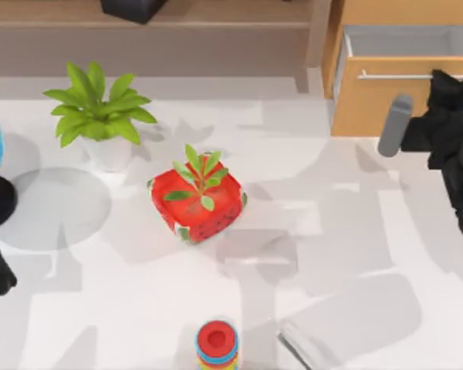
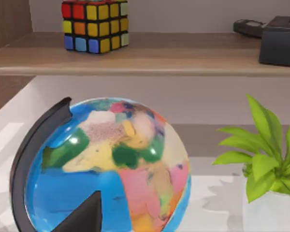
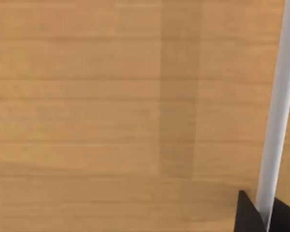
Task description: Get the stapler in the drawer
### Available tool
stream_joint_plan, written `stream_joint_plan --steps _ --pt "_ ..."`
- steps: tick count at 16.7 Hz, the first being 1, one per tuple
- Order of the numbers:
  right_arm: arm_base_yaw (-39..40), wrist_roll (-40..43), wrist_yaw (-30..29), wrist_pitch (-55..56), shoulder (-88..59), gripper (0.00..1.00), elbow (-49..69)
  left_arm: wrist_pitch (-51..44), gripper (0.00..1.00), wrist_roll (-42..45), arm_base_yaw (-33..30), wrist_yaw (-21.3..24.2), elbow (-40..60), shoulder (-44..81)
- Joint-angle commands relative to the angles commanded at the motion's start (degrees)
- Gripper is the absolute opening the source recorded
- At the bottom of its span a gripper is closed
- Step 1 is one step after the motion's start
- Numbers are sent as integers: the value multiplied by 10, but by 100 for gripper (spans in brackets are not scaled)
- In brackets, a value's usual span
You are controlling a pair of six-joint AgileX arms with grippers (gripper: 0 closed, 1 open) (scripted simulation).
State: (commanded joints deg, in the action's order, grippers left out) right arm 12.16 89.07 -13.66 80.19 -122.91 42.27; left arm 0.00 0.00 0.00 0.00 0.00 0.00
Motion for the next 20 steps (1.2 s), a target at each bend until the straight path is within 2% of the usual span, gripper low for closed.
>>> stream_joint_plan --steps 6,13,20 --pt "20 -2 -22 68 42 0 -116 0 100 0 0 0 0 0" --pt "25 -1 -26 82 49 0 -132 0 100 0 0 0 0 0" --pt "57 -2 -61 160 79 0 -245 0 100 0 0 0 0 0"
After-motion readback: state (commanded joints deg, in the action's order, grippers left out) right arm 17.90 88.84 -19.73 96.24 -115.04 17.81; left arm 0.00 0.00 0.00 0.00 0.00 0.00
